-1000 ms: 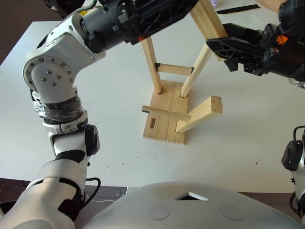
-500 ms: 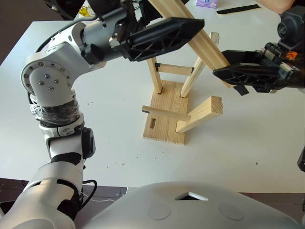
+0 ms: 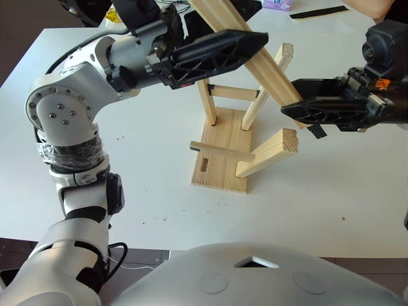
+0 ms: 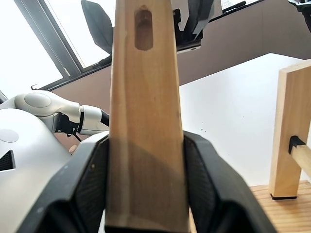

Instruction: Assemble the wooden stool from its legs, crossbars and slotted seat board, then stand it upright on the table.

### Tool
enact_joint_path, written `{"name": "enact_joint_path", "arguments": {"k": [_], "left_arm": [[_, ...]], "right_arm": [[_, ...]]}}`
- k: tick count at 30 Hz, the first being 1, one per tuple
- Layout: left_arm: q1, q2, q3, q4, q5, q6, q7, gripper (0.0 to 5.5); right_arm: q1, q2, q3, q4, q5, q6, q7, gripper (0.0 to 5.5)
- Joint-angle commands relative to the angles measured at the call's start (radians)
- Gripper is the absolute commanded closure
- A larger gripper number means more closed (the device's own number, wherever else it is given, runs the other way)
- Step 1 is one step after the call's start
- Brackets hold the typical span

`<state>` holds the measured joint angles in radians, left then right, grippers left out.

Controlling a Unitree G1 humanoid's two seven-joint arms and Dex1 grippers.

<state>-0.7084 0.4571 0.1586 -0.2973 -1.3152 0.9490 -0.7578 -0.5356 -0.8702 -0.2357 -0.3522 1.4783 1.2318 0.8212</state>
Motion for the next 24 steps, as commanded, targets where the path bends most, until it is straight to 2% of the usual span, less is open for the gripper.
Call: {"name": "enact_joint_path", "arguments": {"k": [1, 8, 18, 19, 24], "left_arm": [[0.005, 0.015, -0.016, -0.012, -0.014, 0.021, -0.006, 2.32], [0.033, 0.048, -0.035, -0.042, 0.008, 0.028, -0.037, 3.37], [0.035, 0.058, -0.033, -0.035, 0.007, 0.020, -0.027, 3.39], [0.037, 0.059, -0.032, -0.036, 0.010, 0.019, -0.028, 3.39], [0.013, 0.057, -0.008, 0.000, 0.022, 0.002, -0.007, 3.40]], "right_arm": [[0.007, -0.026, 0.008, -0.018, -0.017, -0.006, 0.013, 3.44], [-0.019, -0.054, 0.018, -0.002, -0.035, -0.008, 0.048, 3.44], [-0.011, -0.061, 0.046, -0.016, -0.112, -0.036, 0.068, 3.44], [-0.011, -0.061, 0.053, -0.013, -0.130, -0.039, 0.068, 3.07], [0.007, -0.084, 0.046, -0.022, -0.171, -0.047, 0.109, 2.38]]}}
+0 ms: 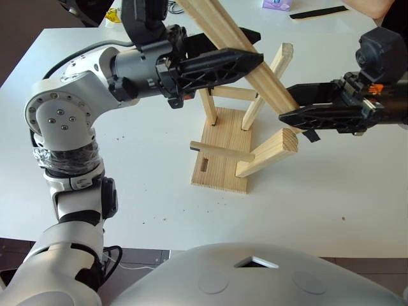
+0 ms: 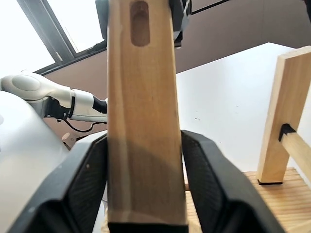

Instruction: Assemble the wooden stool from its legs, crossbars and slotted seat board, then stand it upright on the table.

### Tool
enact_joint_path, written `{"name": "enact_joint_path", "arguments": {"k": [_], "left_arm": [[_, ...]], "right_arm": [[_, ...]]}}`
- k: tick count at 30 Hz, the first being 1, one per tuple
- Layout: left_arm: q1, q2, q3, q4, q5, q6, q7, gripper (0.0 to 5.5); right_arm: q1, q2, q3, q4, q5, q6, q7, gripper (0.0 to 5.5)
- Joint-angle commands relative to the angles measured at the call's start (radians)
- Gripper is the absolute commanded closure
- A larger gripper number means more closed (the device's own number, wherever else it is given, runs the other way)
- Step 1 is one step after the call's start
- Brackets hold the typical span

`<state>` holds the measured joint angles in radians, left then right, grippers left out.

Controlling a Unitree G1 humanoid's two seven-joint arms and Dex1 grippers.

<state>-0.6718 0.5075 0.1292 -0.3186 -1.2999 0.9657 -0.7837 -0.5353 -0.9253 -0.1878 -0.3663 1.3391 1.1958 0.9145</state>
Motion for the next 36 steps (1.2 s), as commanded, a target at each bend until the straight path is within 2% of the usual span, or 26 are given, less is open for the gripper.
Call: {"name": "enact_joint_path", "arguments": {"k": [1, 8, 14, 19, 24, 28, 31, 36], "left_arm": [[-0.035, 0.003, 0.031, 0.035, 0.003, -0.019, 0.029, 3.40], [-0.106, -0.010, 0.111, 0.116, -0.027, -0.060, 0.104, 3.40], [-0.151, 0.150, 0.123, 0.204, 0.101, -0.076, -0.038, 3.40], [-0.170, 0.293, 0.127, 0.269, 0.267, -0.178, -0.195, 3.40], [-0.133, 0.398, 0.121, 0.316, 0.390, -0.269, -0.354, 3.40], [-0.013, 0.489, 0.097, 0.368, 0.504, -0.356, -0.520, 3.40], [0.080, 0.503, 0.097, 0.344, 0.550, -0.453, -0.635, 3.40], [0.222, 0.461, 0.103, 0.293, 0.618, -0.636, -0.733, 3.40]], "right_arm": [[0.009, -0.031, -0.003, -0.004, -0.040, -0.015, 0.020, 2.17], [0.057, -0.061, -0.040, 0.022, -0.108, -0.051, 0.053, 1.10], [0.229, -0.123, -0.168, 0.082, -0.209, -0.103, 0.099, 1.07], [0.411, -0.119, -0.307, 0.040, -0.240, -0.122, 0.109, 1.07], [0.609, -0.102, -0.468, -0.035, -0.248, -0.110, 0.121, 1.07], [0.851, -0.076, -0.596, -0.157, -0.296, -0.130, 0.196, 1.07], [0.967, -0.040, -0.651, -0.220, -0.317, -0.151, 0.215, 1.07], [1.053, 0.002, -0.651, -0.287, -0.324, -0.188, 0.217, 1.07]]}}
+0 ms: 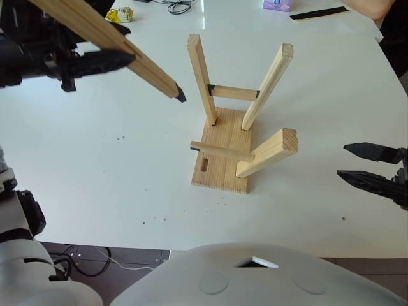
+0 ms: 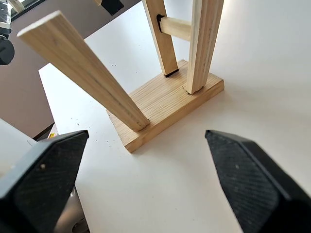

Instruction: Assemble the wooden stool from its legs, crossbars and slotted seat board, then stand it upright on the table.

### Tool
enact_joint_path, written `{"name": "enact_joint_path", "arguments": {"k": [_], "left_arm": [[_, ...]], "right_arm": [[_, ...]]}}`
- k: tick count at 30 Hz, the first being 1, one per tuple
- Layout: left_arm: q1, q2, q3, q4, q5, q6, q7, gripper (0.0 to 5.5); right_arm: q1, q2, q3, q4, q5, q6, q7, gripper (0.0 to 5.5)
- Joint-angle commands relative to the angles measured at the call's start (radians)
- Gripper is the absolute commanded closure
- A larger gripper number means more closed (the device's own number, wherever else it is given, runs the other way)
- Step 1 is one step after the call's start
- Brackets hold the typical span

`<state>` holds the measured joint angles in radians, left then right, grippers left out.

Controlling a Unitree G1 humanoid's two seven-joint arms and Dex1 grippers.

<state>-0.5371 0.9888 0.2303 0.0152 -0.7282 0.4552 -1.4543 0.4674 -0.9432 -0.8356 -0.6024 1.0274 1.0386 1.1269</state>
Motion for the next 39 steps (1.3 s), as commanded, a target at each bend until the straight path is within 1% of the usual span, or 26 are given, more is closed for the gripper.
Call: {"name": "enact_joint_path", "arguments": {"k": [1, 5, 9, 13, 18, 20, 27, 33, 39], "left_arm": [[0.117, -0.038, 0.002, -0.058, 0.058, -0.165, -0.063, 3.40], [0.253, -0.083, 0.015, -0.178, 0.037, -0.186, -0.036, 3.40], [0.349, -0.106, 0.021, -0.223, 0.050, -0.220, -0.026, 3.40], [0.432, -0.133, 0.018, -0.257, 0.049, -0.232, 0.006, 3.40], [0.613, -0.199, 0.022, -0.354, 0.070, -0.300, 0.051, 3.40], [0.651, -0.209, 0.026, -0.368, 0.080, -0.324, 0.059, 3.40], [0.670, -0.226, 0.005, -0.356, 0.120, -0.412, 0.068, 3.40], [0.607, -0.236, -0.033, -0.321, 0.143, -0.478, 0.061, 3.40], [0.610, -0.241, -0.072, -0.322, 0.152, -0.512, 0.050, 3.40]], "right_arm": [[0.066, 0.022, 0.010, -0.063, -0.025, -0.044, 0.009, 1.07], [0.127, 0.003, 0.091, -0.101, -0.117, -0.123, 0.046, 1.07], [0.155, -0.015, 0.175, -0.181, -0.192, -0.186, 0.045, 1.07], [0.136, -0.024, 0.189, -0.176, -0.184, -0.192, 0.043, 1.07], [0.100, -0.052, 0.224, -0.152, -0.188, -0.200, 0.049, 1.07], [0.083, -0.067, 0.232, -0.140, -0.184, -0.200, 0.057, 1.07], [0.028, -0.096, 0.258, -0.121, -0.159, -0.195, 0.059, 1.07], [0.022, -0.086, 0.274, -0.134, -0.157, -0.196, 0.045, 1.07], [0.010, -0.084, 0.299, -0.135, -0.158, -0.202, 0.033, 1.07]]}}
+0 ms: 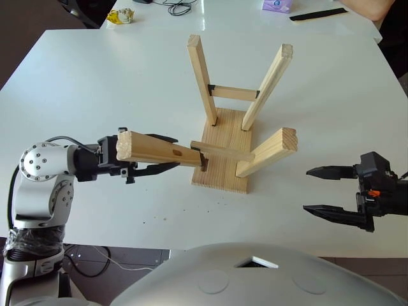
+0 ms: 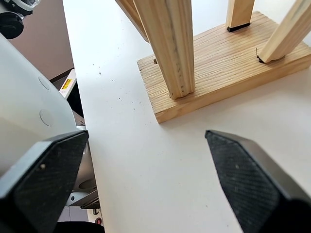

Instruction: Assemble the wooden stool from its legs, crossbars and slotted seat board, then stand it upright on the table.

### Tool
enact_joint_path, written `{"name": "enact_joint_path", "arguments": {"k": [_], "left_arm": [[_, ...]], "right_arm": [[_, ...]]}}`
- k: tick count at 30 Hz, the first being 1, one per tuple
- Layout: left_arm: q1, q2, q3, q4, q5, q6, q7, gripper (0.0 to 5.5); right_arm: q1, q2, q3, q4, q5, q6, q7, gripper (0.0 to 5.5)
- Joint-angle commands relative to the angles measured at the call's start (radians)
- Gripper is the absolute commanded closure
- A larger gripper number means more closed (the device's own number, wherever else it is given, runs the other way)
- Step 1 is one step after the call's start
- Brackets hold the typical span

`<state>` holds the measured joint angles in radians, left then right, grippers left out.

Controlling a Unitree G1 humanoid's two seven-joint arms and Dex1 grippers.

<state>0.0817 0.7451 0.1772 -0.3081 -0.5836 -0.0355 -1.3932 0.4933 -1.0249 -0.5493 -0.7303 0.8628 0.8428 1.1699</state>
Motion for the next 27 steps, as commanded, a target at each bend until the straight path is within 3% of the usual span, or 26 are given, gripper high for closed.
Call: {"name": "enact_joint_path", "arguments": {"k": [1, 16, 27], "left_arm": [[-0.007, 0.004, -0.021, 0.003, 0.010, -0.029, -0.015, 3.40], [-0.049, 0.054, -0.064, 0.145, 0.056, -0.216, -0.174, 3.40], [-0.118, 0.220, -0.153, 0.135, -0.061, 0.045, -0.211, 3.40]], "right_arm": [[-0.020, -0.004, 0.015, -0.006, 0.009, -0.005, -0.011, 1.07], [-0.007, -0.007, -0.005, -0.035, 0.042, 0.007, -0.019, 1.07], [0.030, 0.029, -0.010, -0.152, 0.068, 0.000, -0.096, 1.07]]}}
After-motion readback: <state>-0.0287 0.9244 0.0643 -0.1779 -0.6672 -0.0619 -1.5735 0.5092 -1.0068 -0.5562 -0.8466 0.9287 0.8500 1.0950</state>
